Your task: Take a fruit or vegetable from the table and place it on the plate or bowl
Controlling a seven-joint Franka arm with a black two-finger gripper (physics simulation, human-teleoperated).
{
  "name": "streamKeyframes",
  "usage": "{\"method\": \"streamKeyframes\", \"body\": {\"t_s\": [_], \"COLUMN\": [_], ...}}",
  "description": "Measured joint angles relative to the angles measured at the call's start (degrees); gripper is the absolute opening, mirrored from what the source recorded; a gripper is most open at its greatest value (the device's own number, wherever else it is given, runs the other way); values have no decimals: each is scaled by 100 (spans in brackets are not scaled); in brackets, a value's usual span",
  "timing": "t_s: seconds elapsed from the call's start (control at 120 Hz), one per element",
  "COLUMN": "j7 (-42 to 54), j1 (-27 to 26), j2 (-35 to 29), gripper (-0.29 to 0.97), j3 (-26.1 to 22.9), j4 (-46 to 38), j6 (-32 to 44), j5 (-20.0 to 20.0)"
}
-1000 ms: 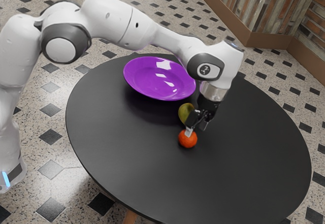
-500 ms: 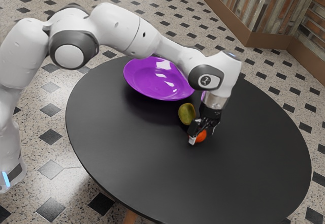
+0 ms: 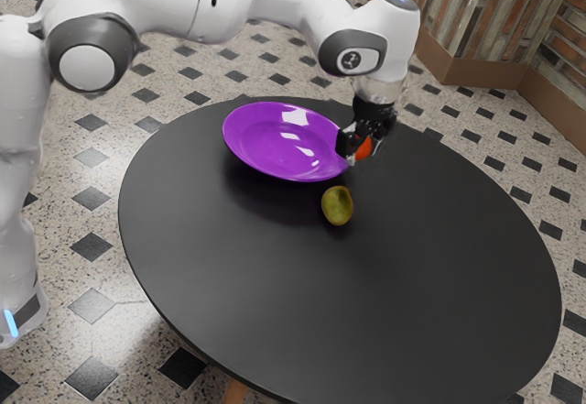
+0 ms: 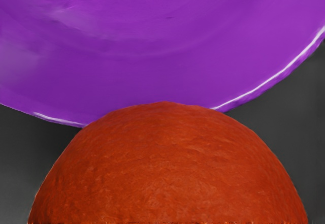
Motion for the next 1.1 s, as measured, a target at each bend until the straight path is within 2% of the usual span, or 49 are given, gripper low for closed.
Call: {"method": "streamKeyframes", "body": {"t_s": [0.067,0.158,0.525,0.617,0.733,0.833,0.95,1.1], "j7": [32,77,325,405,469,516,577,644], "j1": [130,464,1405,1337,1155,1177,1184,1093], "j2": [-55,-58,51,-7,-556,-723,-768,-887], "gripper": [32,31,31,31,32,33,52,63], "j3": [265,382,413,413,414,420,417,415], "j4": [-3,-28,-98,-290,-1106,-1339,-1372,-1362], "j6": [-42,-100,-316,-319,-145,1,108,181], "j5": [82,51,-487,-602,-646,-655,-672,-639]}}
